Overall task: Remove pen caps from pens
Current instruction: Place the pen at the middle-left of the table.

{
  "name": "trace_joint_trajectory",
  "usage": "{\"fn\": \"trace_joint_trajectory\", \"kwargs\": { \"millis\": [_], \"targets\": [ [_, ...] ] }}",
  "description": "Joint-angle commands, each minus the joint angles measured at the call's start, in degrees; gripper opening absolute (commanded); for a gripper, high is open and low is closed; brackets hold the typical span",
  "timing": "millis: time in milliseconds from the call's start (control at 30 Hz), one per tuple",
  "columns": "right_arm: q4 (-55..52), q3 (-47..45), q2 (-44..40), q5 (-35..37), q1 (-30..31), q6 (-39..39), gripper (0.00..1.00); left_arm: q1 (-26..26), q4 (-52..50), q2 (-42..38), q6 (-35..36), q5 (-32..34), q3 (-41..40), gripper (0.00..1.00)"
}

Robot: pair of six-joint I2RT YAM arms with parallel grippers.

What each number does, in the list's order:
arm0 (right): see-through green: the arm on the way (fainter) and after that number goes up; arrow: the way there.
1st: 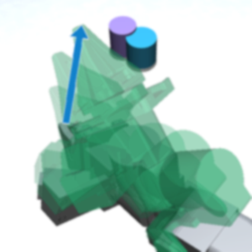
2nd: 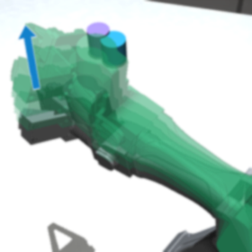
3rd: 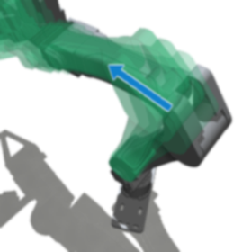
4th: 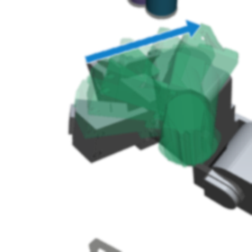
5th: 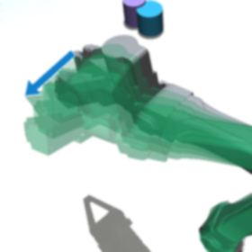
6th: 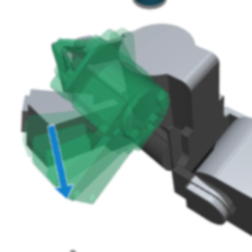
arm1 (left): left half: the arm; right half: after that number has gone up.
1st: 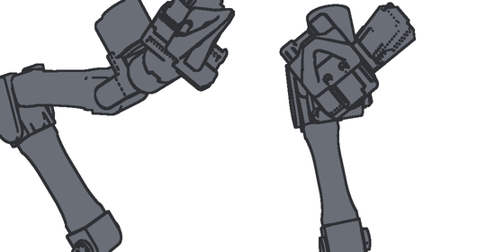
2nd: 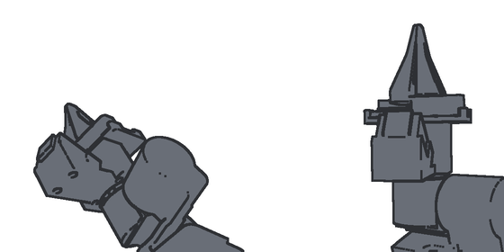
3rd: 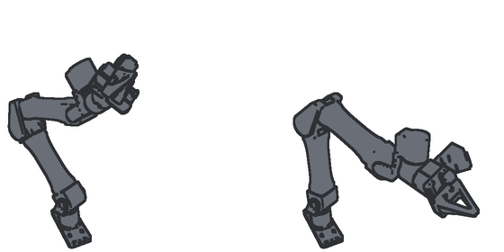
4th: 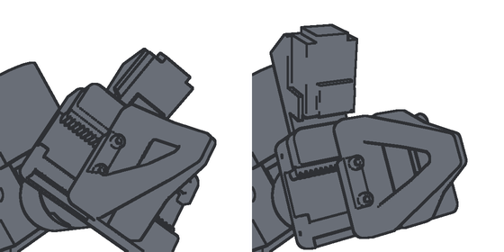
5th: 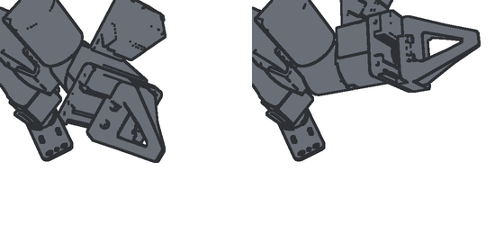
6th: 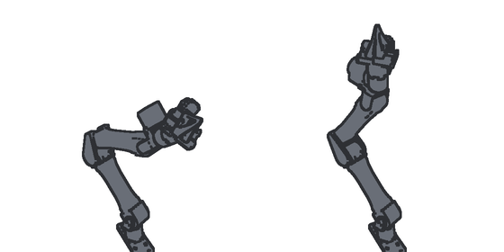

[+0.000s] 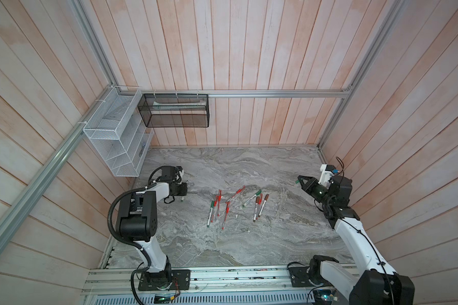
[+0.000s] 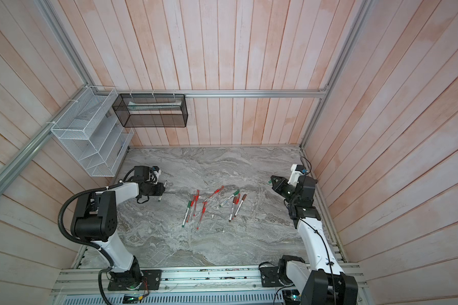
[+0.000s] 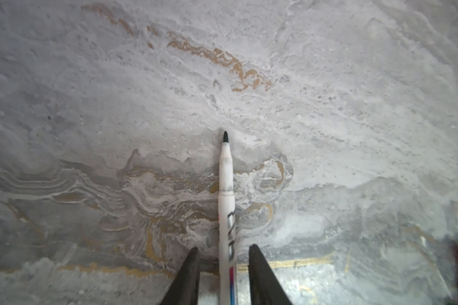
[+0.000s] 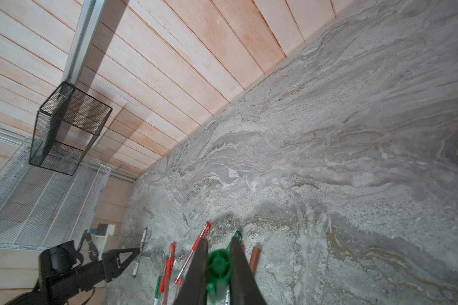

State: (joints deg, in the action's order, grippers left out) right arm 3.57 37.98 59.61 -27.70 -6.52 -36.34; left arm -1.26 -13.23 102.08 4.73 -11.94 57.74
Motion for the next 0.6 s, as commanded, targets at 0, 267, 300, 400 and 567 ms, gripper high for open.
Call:
{"fn": "trace_joint_trajectory", "kwargs": {
  "millis": [0, 267, 300, 400, 567],
  "targets": [
    [-7.8, 4.5, 3.7, 3.5, -0.5, 6.3, 0.0, 0.8, 0.4, -4.4, 0.9, -0.4, -0.3, 0.49],
    [-17.2, 14.9, 17.4, 11.6, -0.5, 14.1, 0.0, 1.3, 3.6, -16.8, 2.3, -3.5, -5.7, 0.64],
    [-18.3, 16.2, 19.6, 12.7, -0.5, 14.7, 0.0, 1.3, 4.3, -19.4, 3.1, -3.7, -6.9, 0.7],
    [-21.6, 20.4, 25.8, 12.3, -0.6, 16.8, 0.0, 1.1, 8.0, -27.2, 5.0, -3.4, -11.9, 0.85],
    [-24.5, 25.4, 34.5, 14.1, -0.3, 17.9, 0.0, -2.8, 8.5, -32.9, 3.4, -7.5, -14.6, 0.96]
  ]
}}
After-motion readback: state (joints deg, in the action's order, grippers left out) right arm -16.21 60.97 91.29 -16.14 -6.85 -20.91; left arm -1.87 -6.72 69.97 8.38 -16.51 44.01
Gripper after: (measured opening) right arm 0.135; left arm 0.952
